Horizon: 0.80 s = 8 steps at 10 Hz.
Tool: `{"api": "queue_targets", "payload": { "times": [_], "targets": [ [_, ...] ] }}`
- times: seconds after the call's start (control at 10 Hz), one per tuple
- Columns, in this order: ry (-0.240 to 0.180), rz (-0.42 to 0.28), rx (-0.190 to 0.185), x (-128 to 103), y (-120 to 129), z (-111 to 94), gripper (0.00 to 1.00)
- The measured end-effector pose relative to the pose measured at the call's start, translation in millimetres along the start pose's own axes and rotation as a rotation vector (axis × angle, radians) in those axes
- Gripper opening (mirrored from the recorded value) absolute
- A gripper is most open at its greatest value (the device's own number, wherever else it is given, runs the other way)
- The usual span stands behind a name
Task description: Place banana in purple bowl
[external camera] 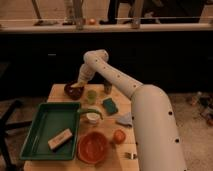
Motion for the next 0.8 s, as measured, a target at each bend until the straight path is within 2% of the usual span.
{"api": "queue_targets", "payload": {
  "times": [0.3,0.4,0.8],
  "targets": [
    [0.001,0.001,0.000,1.2,0.0,-0.3,0.76],
    [0.001,0.002,0.001,1.9,0.0,-0.6,0.80],
    [0.001,0.002,-0.001,1.7,0.5,0.3,0.80]
  ]
}}
